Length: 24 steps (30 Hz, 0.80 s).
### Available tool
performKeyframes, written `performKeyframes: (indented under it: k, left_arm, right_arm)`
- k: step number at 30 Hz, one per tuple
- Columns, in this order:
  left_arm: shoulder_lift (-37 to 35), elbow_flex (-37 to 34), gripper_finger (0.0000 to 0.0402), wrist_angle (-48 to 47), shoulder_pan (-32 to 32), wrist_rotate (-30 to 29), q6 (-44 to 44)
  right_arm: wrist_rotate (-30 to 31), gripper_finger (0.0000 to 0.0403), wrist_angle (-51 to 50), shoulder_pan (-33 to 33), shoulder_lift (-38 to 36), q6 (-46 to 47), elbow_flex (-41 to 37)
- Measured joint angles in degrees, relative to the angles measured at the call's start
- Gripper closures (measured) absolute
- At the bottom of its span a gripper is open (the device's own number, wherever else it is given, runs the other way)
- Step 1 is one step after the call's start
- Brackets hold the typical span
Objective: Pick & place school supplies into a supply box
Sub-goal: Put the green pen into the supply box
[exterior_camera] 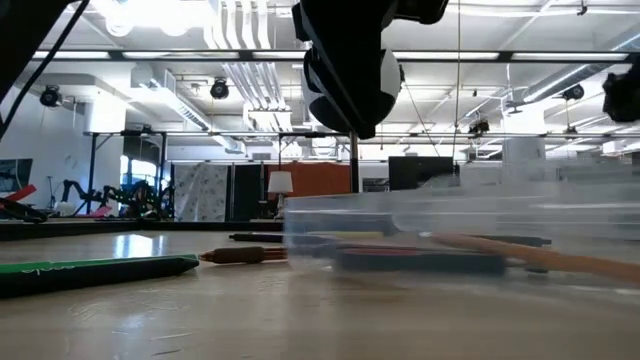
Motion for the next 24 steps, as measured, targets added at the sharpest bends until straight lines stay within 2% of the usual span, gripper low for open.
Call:
performKeyframes:
  k: [3,7,19,24]
  left_arm:
    - [0.0,0.0,0.0289,-0.4,-0.1,0.0,0.0]
    - [-0.4,-0.1,0.0289,-1.1,-0.3,0.0,0.0]
    - [-1.0,-4.5,0.0289,-1.5,-3.7,0.0,-2.4]
    - [-2.5,-6.5,0.0289,-1.2,-5.3,-1.4,-5.1]
  right_arm:
    - [-0.7,0.0394,3.9,0.0,3.4,-3.6,1.9]
    - [0.0,0.0394,1.6,0.0,4.9,-2.7,4.0]
    - [3.2,0.0394,-13.9,1.0,2.9,11.0,4.5]
    - [4.9,0.0394,-16.8,1.9,2.5,11.5,4.5]
